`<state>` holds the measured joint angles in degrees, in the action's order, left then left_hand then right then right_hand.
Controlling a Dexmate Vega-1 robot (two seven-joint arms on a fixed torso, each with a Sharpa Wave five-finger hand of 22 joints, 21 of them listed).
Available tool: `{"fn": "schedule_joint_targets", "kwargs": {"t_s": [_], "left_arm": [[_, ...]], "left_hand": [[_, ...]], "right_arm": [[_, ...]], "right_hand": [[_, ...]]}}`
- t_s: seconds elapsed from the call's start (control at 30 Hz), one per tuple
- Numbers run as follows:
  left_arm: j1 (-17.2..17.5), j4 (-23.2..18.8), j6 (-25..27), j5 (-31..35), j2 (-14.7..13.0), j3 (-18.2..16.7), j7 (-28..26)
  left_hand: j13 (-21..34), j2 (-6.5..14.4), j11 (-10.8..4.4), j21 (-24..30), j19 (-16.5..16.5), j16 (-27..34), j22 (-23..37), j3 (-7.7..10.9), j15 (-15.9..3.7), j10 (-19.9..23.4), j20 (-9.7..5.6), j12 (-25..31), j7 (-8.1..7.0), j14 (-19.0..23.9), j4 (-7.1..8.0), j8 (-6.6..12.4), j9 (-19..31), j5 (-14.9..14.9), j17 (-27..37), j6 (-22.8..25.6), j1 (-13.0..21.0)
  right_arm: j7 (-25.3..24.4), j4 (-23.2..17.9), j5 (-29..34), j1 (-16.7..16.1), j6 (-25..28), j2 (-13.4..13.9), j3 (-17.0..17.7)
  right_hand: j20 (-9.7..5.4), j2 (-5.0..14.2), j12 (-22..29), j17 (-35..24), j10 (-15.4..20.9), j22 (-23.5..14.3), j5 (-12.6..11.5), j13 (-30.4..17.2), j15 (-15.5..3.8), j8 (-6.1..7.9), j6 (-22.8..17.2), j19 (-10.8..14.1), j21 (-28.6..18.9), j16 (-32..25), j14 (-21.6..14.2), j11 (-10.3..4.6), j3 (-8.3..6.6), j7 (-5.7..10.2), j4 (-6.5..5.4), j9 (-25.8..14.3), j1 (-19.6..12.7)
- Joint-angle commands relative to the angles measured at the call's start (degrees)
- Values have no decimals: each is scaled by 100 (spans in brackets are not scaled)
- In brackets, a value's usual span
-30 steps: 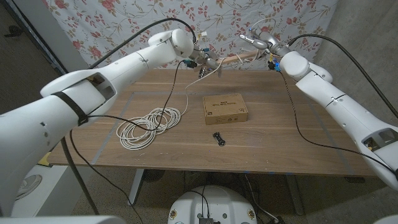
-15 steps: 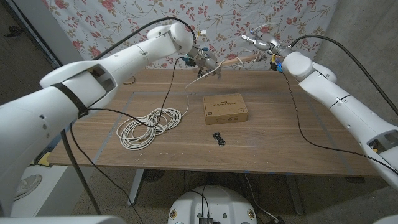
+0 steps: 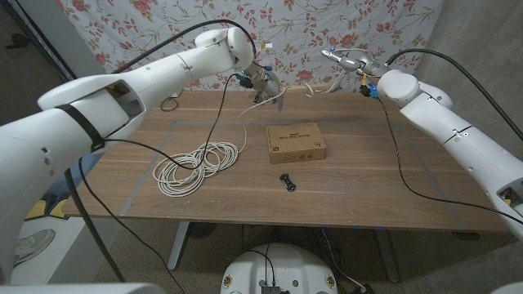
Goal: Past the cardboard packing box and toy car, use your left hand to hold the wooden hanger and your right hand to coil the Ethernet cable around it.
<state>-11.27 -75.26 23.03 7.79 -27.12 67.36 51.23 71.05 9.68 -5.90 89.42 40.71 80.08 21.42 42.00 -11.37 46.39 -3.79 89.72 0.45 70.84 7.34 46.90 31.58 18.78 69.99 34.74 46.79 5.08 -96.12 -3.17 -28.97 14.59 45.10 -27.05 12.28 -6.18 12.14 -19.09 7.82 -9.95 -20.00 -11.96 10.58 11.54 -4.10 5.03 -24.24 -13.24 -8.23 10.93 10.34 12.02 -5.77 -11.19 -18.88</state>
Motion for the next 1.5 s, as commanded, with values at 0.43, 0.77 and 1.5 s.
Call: {"fn": "schedule_joint_targets", "kwargs": {"t_s": [0.43,0.77,1.5], "left_arm": [[-252,-966,1097,466,-327,711,855],[-427,-1058,1522,931,-192,1160,1106],[-657,-449,1754,1756,421,1990,1636]], "left_hand": [[2,81,6,14,-3,17,-19,64,-38,-38,-224,7,143,-5,-7,0,-14,26,8,77,64],[-2,84,28,-4,-36,0,-75,70,-34,-95,-189,-5,161,-52,-9,-17,-64,16,5,80,75],[-669,119,31,2,-380,-952,-392,184,25,-161,-56,-507,157,-103,44,-382,-500,-88,-872,56,124]], "right_arm": [[2647,-220,-213,1116,1810,632,-1001],[2812,-147,-260,1113,1604,696,-991],[4030,770,-561,1642,1286,530,-1264]], "right_hand": [[16,70,62,542,180,-25,-412,31,79,-64,1463,354,621,-24,-186,139,538,-995,24,15,-205],[-5,298,198,648,1105,-65,-588,37,-389,24,1155,1280,614,-514,-1534,-67,685,-1102,32,40,-399],[-9,839,193,664,2138,-47,-340,44,-548,332,-472,3239,381,-759,-2789,-286,781,-1551,-74,60,-663]]}}
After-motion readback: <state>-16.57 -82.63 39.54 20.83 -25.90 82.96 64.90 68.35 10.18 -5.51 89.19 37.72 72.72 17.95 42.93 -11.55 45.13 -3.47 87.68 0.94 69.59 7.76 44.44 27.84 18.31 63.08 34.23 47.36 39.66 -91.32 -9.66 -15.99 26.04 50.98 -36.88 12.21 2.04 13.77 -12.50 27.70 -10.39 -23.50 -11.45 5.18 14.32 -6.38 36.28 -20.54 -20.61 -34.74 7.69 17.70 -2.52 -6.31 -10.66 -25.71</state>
